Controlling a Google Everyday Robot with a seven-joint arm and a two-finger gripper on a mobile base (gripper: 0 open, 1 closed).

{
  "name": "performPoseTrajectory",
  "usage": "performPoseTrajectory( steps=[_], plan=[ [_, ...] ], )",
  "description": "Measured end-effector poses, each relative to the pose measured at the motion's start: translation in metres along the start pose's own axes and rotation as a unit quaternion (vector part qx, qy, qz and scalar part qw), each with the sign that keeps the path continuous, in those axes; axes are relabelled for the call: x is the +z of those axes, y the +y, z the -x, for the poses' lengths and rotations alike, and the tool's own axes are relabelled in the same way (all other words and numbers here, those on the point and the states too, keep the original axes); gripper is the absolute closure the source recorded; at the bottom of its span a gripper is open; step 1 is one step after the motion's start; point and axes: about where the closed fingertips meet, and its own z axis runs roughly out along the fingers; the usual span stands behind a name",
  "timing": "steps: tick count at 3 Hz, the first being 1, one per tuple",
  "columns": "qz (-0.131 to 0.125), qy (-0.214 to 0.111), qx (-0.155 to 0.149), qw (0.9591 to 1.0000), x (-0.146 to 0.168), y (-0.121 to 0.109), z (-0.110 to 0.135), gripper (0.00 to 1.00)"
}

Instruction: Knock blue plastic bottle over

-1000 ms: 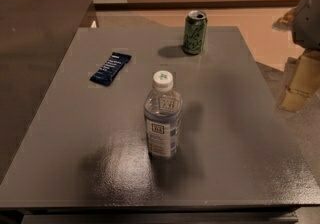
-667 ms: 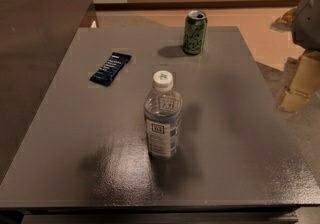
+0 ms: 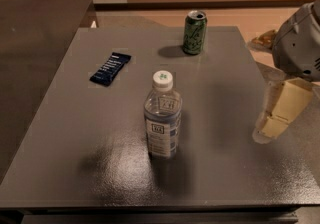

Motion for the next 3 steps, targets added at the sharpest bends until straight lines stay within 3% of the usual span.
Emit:
performPoseTrajectory(
  steps=[2,3],
  plan=[
    [0.037,-0.068,-0.011,0.997,0.047,0.04,0.048,0.0],
    [0.047,-0.094,-0.003,0.9944,0.069,0.047,0.074,0.0]
  ],
)
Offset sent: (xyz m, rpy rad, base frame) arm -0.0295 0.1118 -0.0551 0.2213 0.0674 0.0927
